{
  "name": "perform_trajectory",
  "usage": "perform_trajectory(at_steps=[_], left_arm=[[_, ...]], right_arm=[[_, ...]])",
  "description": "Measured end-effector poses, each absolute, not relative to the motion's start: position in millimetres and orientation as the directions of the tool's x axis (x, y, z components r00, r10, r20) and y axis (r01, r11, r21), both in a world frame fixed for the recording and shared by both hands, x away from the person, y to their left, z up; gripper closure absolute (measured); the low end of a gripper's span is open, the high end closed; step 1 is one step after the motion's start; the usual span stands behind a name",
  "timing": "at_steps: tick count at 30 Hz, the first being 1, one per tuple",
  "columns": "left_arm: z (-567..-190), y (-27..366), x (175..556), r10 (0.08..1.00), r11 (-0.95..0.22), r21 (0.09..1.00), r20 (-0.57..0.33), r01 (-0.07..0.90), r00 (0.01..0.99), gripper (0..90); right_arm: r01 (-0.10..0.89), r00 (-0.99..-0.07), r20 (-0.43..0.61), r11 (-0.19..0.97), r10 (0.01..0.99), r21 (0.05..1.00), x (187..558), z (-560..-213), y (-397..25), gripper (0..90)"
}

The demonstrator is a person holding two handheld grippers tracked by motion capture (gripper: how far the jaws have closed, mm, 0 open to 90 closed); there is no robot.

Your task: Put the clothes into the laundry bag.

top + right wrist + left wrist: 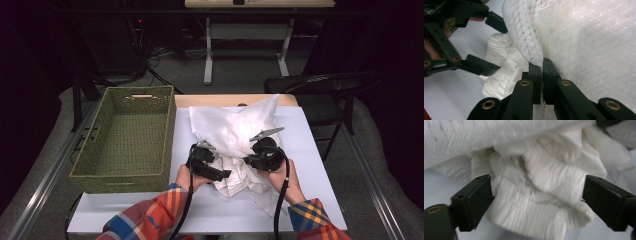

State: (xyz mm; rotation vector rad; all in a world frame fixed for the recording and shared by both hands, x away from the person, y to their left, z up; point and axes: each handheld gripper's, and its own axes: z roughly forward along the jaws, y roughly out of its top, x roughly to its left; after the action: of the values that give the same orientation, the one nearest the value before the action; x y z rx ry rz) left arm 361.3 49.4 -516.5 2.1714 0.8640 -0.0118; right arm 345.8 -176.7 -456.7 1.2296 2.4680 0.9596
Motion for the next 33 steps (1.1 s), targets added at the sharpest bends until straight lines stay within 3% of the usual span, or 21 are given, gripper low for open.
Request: perform_trajectory(at_steps=[6, 11, 14, 17, 22, 24, 27, 30, 32, 33], left_arm=[[-528, 54, 342, 0.605, -0.467, 0.626, -0.288, 0.624, 0.742, 1.1], [-535, 46, 340, 0.628, -0.443, 0.624, -0.296, 0.644, 0.72, 6.2], [-539, 37, 347, 0.629, -0.388, 0.628, -0.355, 0.675, 0.692, 19.0], [-539, 27, 353, 0.598, -0.353, 0.637, -0.41, 0.686, 0.688, 39.5], [-535, 17, 357, 0.586, -0.284, 0.685, -0.43, 0.671, 0.687, 74.0], [-526, 14, 362, 0.592, -0.261, 0.71, -0.418, 0.654, 0.689, 80.1], [-512, 12, 371, 0.598, -0.242, 0.746, -0.39, 0.621, 0.7, 81.2], [-513, 6, 378, 0.608, -0.3, 0.74, -0.338, 0.602, 0.719, 77.3], [-520, 14, 378, 0.606, -0.326, 0.716, -0.343, 0.618, 0.718, 66.4], [-521, 18, 377, 0.612, -0.332, 0.712, -0.336, 0.618, 0.716, 50.1]], right_arm=[[0.634, -0.618, 0.091, 0.427, 0.781, 0.645, 344, -456, -178, 87.7], [0.633, -0.619, 0.091, 0.427, 0.78, 0.646, 344, -456, -175, 87.7], [0.63, -0.618, 0.096, 0.418, 0.781, 0.654, 347, -455, -173, 87.8], [0.609, -0.625, 0.09, 0.413, 0.775, 0.677, 345, -451, -172, 88.2], [0.586, -0.642, 0.124, 0.381, 0.756, 0.715, 343, -439, -171, 88.5], [0.569, -0.651, 0.12, 0.377, 0.749, 0.731, 341, -434, -167, 88.6], [0.551, -0.657, 0.109, 0.376, 0.746, 0.745, 339, -428, -164, 88.6], [0.559, -0.644, 0.106, 0.372, 0.758, 0.741, 341, -428, -169, 88.5], [0.59, -0.62, 0.121, 0.359, 0.775, 0.723, 347, -436, -175, 88.4], [0.609, -0.61, 0.117, 0.369, 0.783, 0.703, 351, -442, -178, 88.3]])
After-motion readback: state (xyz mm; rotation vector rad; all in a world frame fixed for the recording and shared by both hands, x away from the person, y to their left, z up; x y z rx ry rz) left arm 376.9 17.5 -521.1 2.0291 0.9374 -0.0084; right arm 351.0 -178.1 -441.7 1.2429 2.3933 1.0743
